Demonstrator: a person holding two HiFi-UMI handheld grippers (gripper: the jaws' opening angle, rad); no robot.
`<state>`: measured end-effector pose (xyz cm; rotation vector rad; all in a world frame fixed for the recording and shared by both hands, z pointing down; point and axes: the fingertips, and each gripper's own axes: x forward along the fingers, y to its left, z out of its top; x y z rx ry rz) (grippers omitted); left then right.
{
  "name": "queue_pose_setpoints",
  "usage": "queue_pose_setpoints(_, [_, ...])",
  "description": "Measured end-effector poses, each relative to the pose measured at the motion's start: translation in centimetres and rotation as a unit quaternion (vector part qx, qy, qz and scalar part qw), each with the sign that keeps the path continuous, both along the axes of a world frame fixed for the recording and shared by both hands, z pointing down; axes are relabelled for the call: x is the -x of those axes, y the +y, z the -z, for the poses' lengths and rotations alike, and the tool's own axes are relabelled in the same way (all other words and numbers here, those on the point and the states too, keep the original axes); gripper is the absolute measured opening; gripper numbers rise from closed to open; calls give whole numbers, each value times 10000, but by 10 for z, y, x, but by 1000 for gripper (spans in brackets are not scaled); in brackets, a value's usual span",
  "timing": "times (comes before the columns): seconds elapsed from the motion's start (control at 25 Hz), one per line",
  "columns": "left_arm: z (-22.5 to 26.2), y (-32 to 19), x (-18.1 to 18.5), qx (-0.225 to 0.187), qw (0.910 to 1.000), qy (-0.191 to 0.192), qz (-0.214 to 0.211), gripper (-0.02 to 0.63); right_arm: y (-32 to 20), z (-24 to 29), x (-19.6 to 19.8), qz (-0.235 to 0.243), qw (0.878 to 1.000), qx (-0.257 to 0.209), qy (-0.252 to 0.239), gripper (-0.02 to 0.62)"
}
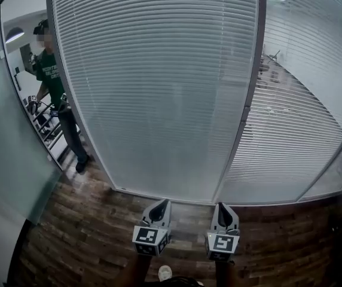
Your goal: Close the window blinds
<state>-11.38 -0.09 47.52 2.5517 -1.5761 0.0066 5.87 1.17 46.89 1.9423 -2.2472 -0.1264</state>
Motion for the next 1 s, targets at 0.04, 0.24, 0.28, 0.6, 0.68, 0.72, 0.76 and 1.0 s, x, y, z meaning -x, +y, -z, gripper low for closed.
queue_pose_setpoints(0.04, [3, 2, 0, -13, 10000, -42, 49, -5, 1, -1, -1, 24, 10000, 9, -13, 3])
queue_pose_setpoints(0.24, [4, 12, -2, -50, 9997, -134, 177, -5, 7, -2, -5, 110, 9999, -55, -48, 3])
queue_pose_setpoints(0.28, [4, 13, -2, -65, 9997, -123, 195, -5, 8, -1, -3, 155, 9998, -71, -48, 3])
queue_pose_setpoints(0.6, [9, 25, 3, -83, 9994, -32, 321, -5, 13, 14, 7, 390, 9991, -153, 26, 3])
queue_pose_setpoints(0.68, [8, 27, 4, -62, 9994, -23, 347, -5, 15, 12, 11, 445, 9989, -138, 23, 3])
queue_pose_setpoints(0.72, [9, 28, 5, -53, 9993, -26, 378, -5, 16, 11, 11, 462, 9988, -128, 25, 3])
queue_pose_setpoints(0.76, [10, 29, 5, -56, 9992, -33, 405, -5, 17, 10, 11, 474, 9988, -124, 36, 3])
queue_pose_setpoints(1.0, [17, 41, 15, -202, 9986, -7, 493, -5, 27, 11, 22, 578, 9981, -190, 97, 3])
